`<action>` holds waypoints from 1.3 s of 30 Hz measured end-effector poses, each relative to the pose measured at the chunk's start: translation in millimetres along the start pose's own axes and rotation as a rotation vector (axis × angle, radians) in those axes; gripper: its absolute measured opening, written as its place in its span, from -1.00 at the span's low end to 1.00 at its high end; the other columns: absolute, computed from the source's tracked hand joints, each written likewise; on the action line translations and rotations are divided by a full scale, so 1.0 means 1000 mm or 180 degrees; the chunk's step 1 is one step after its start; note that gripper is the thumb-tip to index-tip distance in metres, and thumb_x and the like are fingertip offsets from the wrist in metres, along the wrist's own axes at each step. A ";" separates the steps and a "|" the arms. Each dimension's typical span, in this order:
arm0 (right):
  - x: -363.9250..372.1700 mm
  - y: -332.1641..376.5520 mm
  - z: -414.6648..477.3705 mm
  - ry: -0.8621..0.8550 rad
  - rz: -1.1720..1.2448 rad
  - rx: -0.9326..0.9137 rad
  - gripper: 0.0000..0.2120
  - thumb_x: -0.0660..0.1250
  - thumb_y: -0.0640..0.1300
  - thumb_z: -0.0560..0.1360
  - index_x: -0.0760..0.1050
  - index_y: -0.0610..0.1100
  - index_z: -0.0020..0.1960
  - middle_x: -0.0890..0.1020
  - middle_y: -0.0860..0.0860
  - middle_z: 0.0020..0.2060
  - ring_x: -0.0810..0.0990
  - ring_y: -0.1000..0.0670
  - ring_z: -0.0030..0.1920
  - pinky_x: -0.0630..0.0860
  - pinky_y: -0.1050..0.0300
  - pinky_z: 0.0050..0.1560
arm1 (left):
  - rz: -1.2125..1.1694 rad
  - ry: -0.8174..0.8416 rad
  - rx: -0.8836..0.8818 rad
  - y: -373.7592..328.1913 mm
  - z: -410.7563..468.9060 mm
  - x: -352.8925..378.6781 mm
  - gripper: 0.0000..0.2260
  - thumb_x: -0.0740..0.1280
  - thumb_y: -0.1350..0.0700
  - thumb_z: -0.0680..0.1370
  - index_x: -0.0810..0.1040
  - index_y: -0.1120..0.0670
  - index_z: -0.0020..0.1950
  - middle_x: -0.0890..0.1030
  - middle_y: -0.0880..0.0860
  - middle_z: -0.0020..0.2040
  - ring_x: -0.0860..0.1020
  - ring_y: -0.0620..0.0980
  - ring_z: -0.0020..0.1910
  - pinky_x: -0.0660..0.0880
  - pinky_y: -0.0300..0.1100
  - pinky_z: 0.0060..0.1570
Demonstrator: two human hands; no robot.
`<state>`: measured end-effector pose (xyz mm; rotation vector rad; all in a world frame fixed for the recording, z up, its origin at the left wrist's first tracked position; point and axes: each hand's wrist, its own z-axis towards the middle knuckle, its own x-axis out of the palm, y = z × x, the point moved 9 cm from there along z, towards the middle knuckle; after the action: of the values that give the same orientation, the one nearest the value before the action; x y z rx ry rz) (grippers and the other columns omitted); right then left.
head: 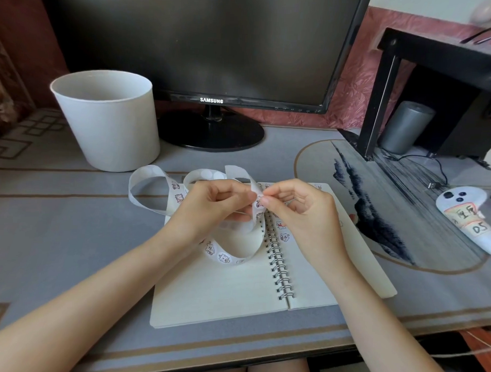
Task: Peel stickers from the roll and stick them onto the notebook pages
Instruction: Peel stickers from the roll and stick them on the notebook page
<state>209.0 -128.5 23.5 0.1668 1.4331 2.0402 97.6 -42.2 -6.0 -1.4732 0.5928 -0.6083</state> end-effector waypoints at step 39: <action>0.005 0.019 -0.008 -0.0099 -0.1216 -0.0713 -0.97 0.41 -0.18 0.43 0.59 -0.12 -0.18 0.59 0.13 -0.09 0.57 0.15 -0.06 0.32 0.38 -0.15 | -0.0024 -0.0386 -0.0227 -0.001 -0.005 -0.007 -0.86 0.42 0.19 0.47 0.60 0.26 -0.20 0.67 0.20 -0.27 0.63 -0.01 -0.31 0.61 -0.25 -0.17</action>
<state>193.1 -136.4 35.7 -0.1581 1.1072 1.8506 88.8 -40.8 -5.5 -1.5679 0.5191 -0.5040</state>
